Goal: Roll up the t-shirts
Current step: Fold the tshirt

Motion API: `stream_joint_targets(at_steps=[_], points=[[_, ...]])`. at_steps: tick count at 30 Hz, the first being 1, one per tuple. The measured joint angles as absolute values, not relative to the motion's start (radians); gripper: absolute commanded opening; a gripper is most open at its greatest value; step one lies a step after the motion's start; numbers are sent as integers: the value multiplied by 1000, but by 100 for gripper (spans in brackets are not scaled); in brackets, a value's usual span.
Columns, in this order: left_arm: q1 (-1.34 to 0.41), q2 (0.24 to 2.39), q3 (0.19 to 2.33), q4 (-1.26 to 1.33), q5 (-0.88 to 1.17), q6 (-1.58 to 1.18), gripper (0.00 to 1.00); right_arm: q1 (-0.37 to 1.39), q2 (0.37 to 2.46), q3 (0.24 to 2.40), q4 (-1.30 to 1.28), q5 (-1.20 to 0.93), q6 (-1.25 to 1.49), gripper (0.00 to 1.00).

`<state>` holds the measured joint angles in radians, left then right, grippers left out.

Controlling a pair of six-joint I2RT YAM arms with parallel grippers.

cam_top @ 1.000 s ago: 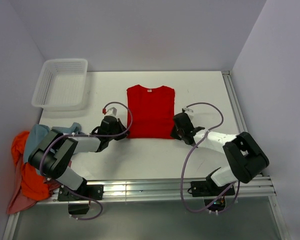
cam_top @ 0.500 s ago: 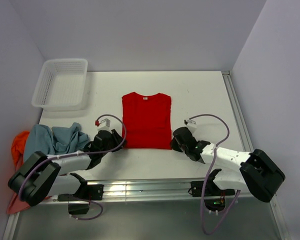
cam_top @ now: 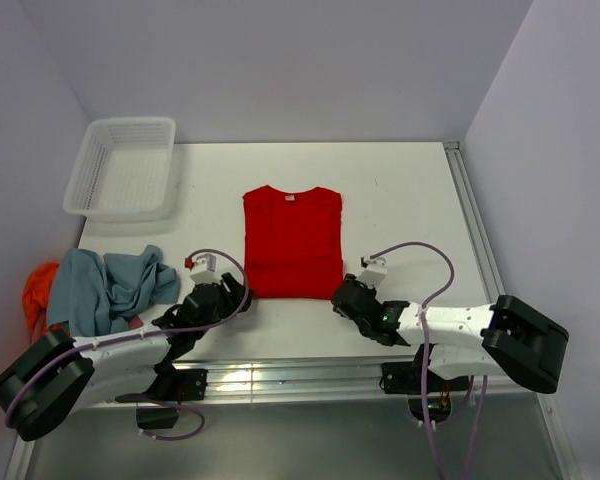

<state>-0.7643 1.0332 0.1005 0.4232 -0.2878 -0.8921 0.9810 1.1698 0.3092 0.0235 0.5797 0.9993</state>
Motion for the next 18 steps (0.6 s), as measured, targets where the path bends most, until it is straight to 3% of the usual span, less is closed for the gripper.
stream_joint_targets(at_steps=[13,18], points=[[-796,1147,101,558,-332,-903,54,1030,1247,324,75,685,1011,40],[-796,1174,103,587,-334,-902,52,1030,1258,328,76,698,994,36]])
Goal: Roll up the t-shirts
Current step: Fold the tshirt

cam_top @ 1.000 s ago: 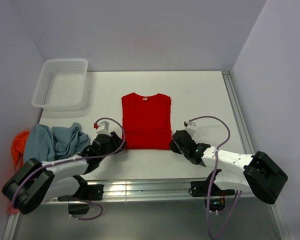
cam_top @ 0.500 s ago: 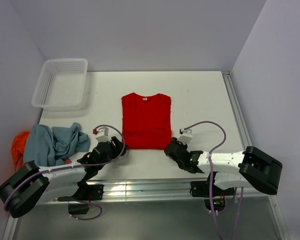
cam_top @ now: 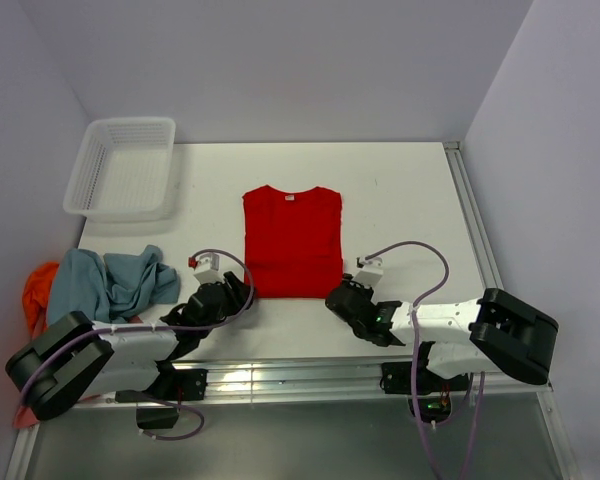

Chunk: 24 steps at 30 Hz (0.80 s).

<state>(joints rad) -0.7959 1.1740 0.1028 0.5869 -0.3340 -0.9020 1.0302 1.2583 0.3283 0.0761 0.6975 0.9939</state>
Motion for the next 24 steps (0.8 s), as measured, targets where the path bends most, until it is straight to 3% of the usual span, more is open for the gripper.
stream_joint_targets(at_steps=[7,10,12,13,14,24], points=[[-796,1182,103,593,-336,-904,44,1030,1258,327,78,694,979,29],[-796,1180,101,585,-336,-904,36,1030,1258,327,80,692,978,19],[-796,1180,101,578,-336,-907,15,1030,1259,327,85,690,969,1],[-796,1181,101,574,-336,-907,3,1030,1260,327,89,688,965,0],[-797,1184,101,569,-336,-908,0,1030,1264,327,93,688,961,0],[-798,1201,185,435,-339,-941,0,1030,1256,379,-5,668,952,0]])
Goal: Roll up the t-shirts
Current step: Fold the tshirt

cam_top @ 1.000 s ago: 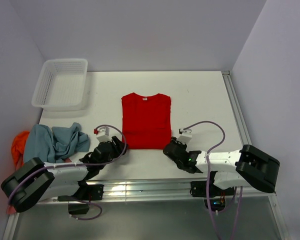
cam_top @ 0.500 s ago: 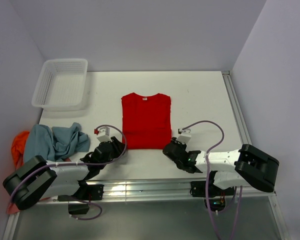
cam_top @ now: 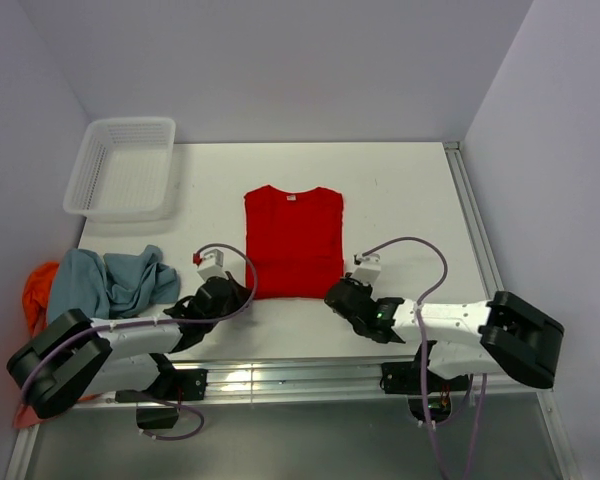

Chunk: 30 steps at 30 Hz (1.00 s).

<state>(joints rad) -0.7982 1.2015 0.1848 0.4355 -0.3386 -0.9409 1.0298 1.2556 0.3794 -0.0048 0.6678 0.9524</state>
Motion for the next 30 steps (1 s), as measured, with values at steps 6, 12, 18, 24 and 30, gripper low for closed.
stream_joint_targets(at_steps=[6,12,18,24,30], points=[[-798,1129,245,218,-303,-964,0,1030,1088,380,-144,631,992,0],[-774,1108,347,26,-213,-960,0,1028,1005,413,-284,588,985,0],[-682,1059,435,-121,-109,-943,0,984,925,443,-341,512,944,0],[-630,1080,528,-199,-40,-918,0,815,923,470,-339,356,850,0],[-580,1150,608,-265,-1,-888,0,719,973,543,-345,243,767,0]])
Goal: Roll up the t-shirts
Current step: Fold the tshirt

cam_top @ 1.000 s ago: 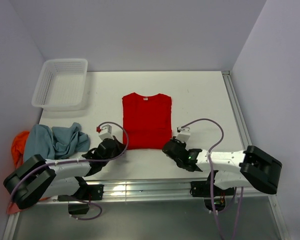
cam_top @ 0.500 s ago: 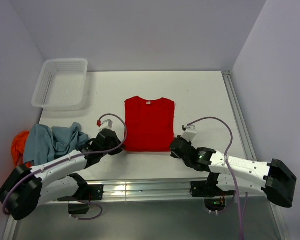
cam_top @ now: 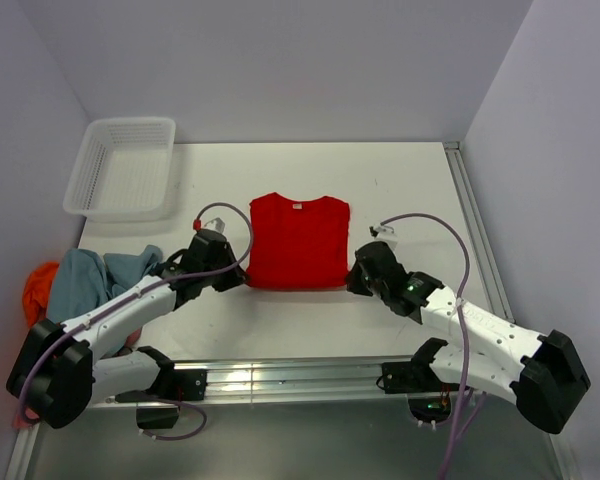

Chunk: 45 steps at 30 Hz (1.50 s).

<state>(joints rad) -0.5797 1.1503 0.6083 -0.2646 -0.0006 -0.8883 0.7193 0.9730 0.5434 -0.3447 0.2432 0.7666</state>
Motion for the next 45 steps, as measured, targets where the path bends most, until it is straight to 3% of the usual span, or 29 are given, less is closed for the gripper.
stream_joint_targets(at_steps=[12,20,26,45], points=[[-517,1210,704,-317,64,-828,0,641,1016,612,-358,123,686,0],[-521,1169,539,-267,139,-842,0,676,923,419,-335,43,791,0],[-525,1139,479,-271,161,-860,0,707,903,400,-349,34,837,0],[-503,1178,694,-427,145,-820,2,625,984,589,-478,7,709,0]])
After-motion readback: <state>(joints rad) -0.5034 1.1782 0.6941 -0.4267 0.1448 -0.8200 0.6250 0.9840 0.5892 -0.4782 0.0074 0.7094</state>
